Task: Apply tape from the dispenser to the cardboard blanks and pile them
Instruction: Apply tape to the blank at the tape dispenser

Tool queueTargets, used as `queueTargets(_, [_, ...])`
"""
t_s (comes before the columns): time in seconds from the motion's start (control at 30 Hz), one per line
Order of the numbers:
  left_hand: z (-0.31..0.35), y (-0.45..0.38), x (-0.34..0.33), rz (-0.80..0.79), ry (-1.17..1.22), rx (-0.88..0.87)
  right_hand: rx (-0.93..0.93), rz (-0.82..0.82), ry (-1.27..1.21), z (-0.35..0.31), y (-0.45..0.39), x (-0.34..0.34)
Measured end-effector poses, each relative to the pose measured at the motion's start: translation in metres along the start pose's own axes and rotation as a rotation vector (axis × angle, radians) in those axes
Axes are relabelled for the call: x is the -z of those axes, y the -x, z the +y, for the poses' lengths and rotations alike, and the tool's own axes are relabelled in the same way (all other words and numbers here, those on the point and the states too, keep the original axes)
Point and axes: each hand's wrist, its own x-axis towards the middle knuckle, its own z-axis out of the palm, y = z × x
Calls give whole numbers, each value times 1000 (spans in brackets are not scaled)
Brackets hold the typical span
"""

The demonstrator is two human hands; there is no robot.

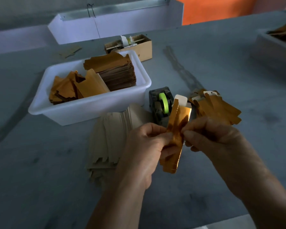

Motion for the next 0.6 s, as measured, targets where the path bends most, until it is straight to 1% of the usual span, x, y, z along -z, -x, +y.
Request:
queueTargets(0.1, [0,2,2,20,-11,-2,30,-62,154,-1,-4,-1])
queueTargets(0.3, [0,5,5,18,-48,-20,65,-62,283,-2,-4,-5])
queueTargets(0.37, [-2,6,5,15,-51,-24,71,-47,319,-3,-4,-5])
queueTargets(0.5, [-1,10,5,-4,-55,-37,50,31,306,-3,-5,-7])
queueTargets(0.6, [-2,12,4,-32,-62,-59,40,54,311,-3,-4,-9])
